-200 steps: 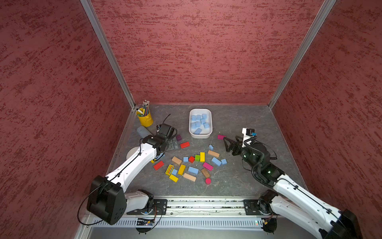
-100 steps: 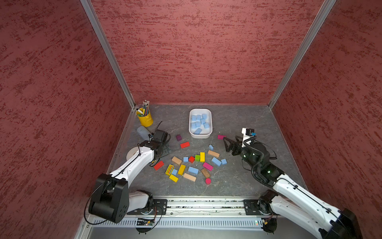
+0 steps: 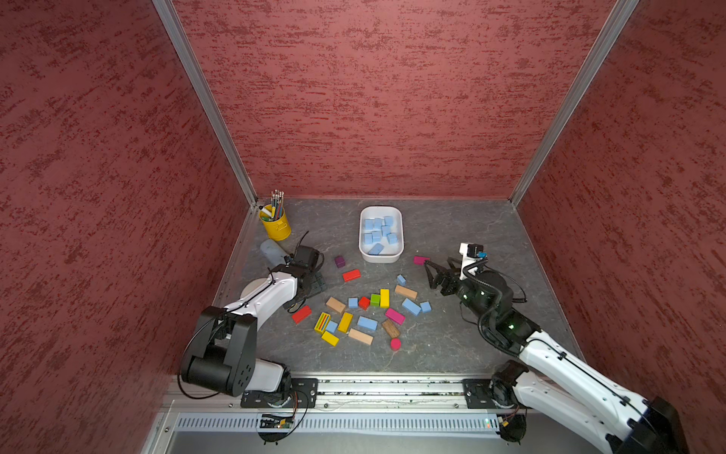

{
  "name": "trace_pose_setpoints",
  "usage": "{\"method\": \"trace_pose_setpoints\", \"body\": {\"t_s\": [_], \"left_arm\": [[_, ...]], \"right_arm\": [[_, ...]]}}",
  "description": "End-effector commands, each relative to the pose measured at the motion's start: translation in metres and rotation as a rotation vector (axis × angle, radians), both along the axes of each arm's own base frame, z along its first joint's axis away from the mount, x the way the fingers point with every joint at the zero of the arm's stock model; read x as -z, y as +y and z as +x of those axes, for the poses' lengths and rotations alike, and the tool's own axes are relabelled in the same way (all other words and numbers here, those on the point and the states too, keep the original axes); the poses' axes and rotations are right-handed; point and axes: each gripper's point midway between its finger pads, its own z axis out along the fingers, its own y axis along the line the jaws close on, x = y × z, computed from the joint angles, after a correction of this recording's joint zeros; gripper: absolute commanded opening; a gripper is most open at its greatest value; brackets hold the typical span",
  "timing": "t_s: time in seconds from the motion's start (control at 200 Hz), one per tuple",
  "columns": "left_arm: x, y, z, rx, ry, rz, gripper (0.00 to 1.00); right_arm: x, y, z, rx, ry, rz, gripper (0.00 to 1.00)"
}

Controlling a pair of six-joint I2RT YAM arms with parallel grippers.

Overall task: Pick out the blue building blocks
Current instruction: Pick up the building block from the center of the board.

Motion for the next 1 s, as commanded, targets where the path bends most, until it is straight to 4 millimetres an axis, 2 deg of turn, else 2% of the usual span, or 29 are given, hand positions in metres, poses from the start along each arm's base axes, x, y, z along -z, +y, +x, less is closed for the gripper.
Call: {"method": "trace_pose_setpoints", "body": {"t_s": [0.0,0.22,0.666,0.992], "left_arm": [[-0.002,0.000,0.012,0.010,-0.018,-0.005,1.00],[0.005,0.001,0.015,0.018,0.000,-0.007,1.00],[0.019,-0.002,0.017,0.034,0.030,-0.023,0.91],[0.026,-0.006,0.017,0.038,0.044,-0.044,0.81]], "right_arm": [[-0.006,-0.002,-0.002,0.001,-0.026,0.009,0.96],[-0.008,-0.003,-0.003,0.004,-0.028,0.011,0.96],[-0.006,-0.004,-0.003,0.009,-0.022,0.007,0.96],[-0.004,-0.004,-0.003,0.012,-0.019,0.004,0.96]]}}
